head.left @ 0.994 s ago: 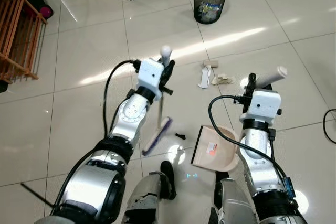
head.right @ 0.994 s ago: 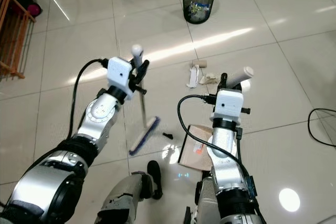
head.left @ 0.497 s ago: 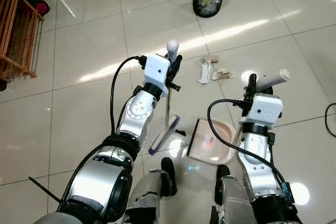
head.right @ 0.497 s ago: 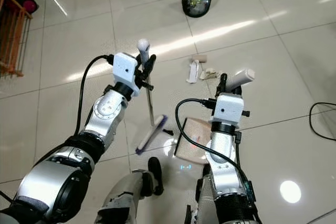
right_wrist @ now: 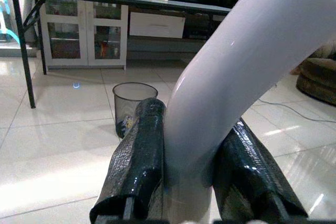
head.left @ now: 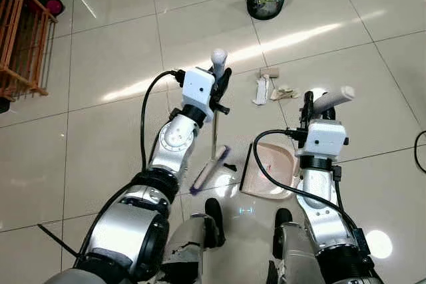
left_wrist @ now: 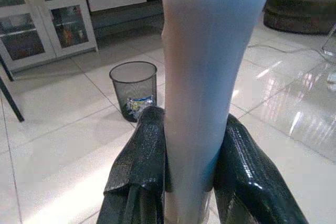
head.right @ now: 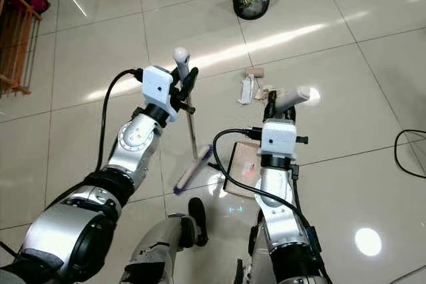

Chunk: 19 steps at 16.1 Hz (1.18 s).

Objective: Sweep floor

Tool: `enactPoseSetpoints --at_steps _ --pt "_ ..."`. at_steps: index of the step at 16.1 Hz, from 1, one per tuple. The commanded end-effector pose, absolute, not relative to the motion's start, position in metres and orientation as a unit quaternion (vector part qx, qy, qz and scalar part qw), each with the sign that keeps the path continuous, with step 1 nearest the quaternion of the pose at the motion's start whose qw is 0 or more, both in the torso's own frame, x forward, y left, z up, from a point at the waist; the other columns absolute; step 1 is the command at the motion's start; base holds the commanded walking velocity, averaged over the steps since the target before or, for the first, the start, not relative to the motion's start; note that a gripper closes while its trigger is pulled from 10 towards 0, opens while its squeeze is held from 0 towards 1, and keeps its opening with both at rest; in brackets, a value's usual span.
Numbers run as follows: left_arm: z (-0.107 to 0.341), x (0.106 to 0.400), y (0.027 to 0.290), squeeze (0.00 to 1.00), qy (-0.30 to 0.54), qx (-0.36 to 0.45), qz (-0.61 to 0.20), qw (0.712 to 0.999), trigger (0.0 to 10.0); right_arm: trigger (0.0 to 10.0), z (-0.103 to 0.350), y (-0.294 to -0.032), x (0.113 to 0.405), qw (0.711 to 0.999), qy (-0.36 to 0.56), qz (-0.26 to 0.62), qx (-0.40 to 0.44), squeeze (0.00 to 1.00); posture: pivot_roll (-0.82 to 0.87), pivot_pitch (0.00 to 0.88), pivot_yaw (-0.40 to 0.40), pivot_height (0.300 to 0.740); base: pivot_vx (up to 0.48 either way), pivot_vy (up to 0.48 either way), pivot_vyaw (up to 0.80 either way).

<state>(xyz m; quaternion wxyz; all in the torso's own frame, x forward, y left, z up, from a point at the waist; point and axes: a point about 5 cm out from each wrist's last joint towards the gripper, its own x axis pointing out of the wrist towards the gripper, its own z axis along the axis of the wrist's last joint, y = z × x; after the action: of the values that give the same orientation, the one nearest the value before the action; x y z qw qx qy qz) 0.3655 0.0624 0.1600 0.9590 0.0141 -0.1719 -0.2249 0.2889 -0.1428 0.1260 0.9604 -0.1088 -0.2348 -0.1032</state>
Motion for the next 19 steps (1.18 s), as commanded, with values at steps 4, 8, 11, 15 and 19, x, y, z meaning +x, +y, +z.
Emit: enactPoseSetpoints --at_steps 4,8,11,15,19 --pt "0.190 0.374 0.050 0.00 -0.199 -0.115 -0.202 0.952 10.0 10.0 0.114 -0.141 0.285 0.963 -0.218 -0.096 -0.128 0.00 0.02 0.406 0.175 0.740 0.000 0.000 0.00" --pt "0.235 0.376 0.055 0.00 -0.281 -0.141 -0.241 0.918 10.0 10.0 0.111 -0.144 0.287 0.963 -0.214 -0.098 -0.130 0.00 0.04 0.368 0.171 0.740 0.000 0.000 0.00" --pt "0.251 0.365 0.073 0.00 -0.325 -0.118 -0.291 0.892 10.0 10.0 0.112 -0.150 0.291 0.963 -0.213 -0.103 -0.129 0.00 0.04 0.329 0.166 0.740 0.000 0.000 0.00" --pt "0.260 0.354 0.118 0.00 -0.338 -0.052 -0.282 0.896 10.0 10.0 0.124 -0.159 0.303 0.966 -0.216 -0.119 -0.079 0.00 0.03 0.256 0.154 0.740 0.000 0.000 0.00" --pt "0.254 0.364 0.168 0.00 -0.290 -0.004 -0.155 0.944 10.0 10.0 0.149 -0.166 0.311 0.962 -0.242 -0.121 -0.040 0.00 0.01 0.204 0.142 0.740 0.000 0.000 0.00"
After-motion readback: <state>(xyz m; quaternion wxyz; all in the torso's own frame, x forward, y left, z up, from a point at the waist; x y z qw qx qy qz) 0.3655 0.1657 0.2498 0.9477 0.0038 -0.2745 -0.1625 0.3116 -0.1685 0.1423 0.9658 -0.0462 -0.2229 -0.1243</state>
